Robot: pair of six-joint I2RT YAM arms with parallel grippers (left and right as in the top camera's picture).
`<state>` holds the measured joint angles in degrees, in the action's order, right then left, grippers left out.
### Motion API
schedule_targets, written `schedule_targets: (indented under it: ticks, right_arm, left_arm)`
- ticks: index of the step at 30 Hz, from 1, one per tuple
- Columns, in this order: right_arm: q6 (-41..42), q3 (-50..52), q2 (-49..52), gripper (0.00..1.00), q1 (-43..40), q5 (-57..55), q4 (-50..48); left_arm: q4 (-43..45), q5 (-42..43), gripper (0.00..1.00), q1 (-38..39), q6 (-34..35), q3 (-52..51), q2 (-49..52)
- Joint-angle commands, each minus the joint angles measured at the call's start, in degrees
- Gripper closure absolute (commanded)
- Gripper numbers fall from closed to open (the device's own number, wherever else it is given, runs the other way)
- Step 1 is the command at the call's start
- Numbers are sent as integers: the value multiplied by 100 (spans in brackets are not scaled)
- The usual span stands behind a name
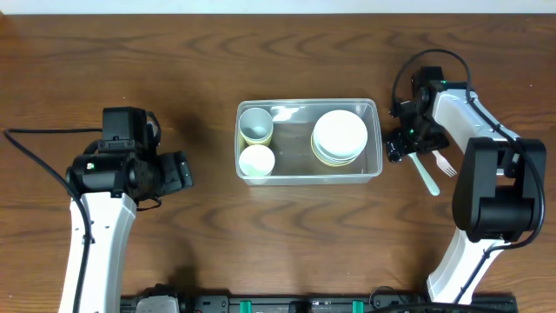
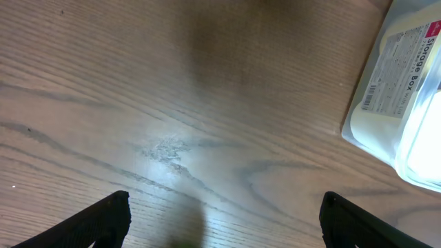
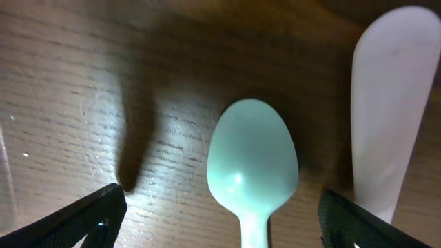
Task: Pack container
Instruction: 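Lower the right gripper to the light blue spoon and grasp it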
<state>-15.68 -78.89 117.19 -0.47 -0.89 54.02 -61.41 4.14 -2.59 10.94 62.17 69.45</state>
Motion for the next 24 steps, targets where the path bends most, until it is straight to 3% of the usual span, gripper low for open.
schedule_targets:
  ticks: [1, 16, 24]
  right_arm:
    - [-72, 61, 59, 9, 44, 201, -81]
    - [-68, 229, 59, 13, 37, 199, -221]
    - [-68, 229, 59, 30, 39, 199, -225]
  left_arm:
    - [-48, -4, 12, -28, 74, 2, 22]
    - [-87, -4, 12, -28, 74, 2, 22]
    - [-87, -4, 12, -28, 74, 2, 22]
